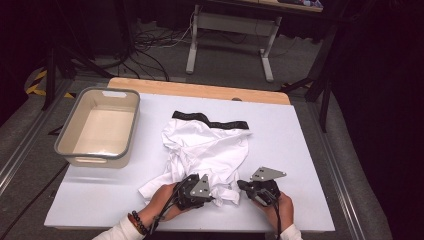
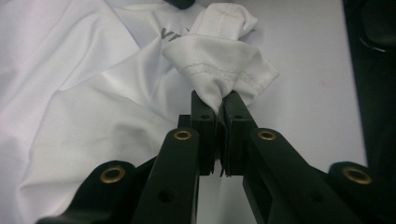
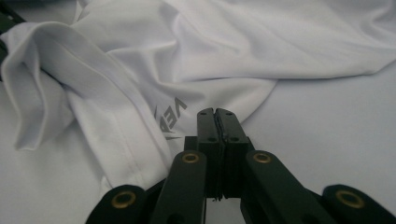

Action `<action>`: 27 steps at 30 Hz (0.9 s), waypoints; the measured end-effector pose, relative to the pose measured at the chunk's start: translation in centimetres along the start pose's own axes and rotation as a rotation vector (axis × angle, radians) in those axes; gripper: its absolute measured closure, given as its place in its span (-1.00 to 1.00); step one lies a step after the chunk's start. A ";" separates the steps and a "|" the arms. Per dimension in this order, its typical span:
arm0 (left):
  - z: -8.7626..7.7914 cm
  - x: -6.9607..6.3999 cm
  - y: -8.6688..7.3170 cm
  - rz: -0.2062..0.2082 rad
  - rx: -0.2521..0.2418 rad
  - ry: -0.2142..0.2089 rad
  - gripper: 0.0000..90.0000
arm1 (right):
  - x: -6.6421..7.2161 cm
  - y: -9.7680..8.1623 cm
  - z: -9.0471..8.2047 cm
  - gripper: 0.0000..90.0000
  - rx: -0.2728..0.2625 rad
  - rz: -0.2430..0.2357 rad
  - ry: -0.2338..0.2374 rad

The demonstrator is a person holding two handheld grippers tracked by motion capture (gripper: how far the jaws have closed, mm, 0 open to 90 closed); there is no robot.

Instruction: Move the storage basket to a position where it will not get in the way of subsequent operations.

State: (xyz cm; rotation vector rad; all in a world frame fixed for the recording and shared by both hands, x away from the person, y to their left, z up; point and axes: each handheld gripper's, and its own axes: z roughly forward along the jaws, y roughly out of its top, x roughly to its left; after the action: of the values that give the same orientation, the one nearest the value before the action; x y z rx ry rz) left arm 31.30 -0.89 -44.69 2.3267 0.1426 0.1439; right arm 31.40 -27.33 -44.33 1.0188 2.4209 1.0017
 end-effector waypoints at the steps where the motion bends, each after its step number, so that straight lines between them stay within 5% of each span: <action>1: -0.5 -0.3 0.0 0.008 -0.010 -0.009 0.90 | -0.1 0.0 -0.5 0.99 -0.010 0.001 -0.007; 3: -1.5 -0.9 0.0 0.068 -0.008 -0.043 0.89 | -0.3 -0.2 -1.6 1.00 -0.039 0.020 -0.002; 4: -2.0 -1.2 -0.1 0.066 -0.002 -0.048 0.88 | -0.2 -0.3 -2.2 1.00 -0.047 0.013 -0.027; 10: -3.0 -2.6 -0.6 0.078 -0.026 -0.048 0.68 | 0.3 -1.4 -3.8 1.00 -0.077 0.030 -0.005; 13: -2.7 -3.1 -0.8 0.079 -0.012 -0.055 0.68 | 0.7 -1.5 -3.3 0.74 -0.061 0.022 0.003; 14: -2.6 -3.3 -1.0 0.080 -0.004 -0.055 0.68 | 1.1 -1.4 -2.7 0.48 -0.059 0.019 -0.007; 18: -2.2 -3.6 -1.8 0.061 0.016 -0.047 0.63 | 1.4 -1.1 -1.3 0.18 -0.043 0.024 0.003; 22: -2.4 -3.7 -2.7 0.059 0.037 -0.037 0.62 | 1.7 -0.5 0.5 0.08 -0.017 0.024 0.007; 25: -2.8 -3.4 -3.1 0.043 0.032 -0.030 0.62 | 1.8 -0.4 1.2 0.22 0.003 0.016 0.000; 27: -3.1 -3.2 -3.2 0.044 0.027 -0.014 0.62 | 1.8 -0.3 1.1 0.66 0.006 -0.002 0.004</action>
State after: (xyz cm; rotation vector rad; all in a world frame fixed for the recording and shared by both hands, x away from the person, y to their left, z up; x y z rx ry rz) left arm 27.46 2.99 -45.05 2.3581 0.0866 0.1489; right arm 30.57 -25.60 -45.36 1.0173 2.4294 0.9976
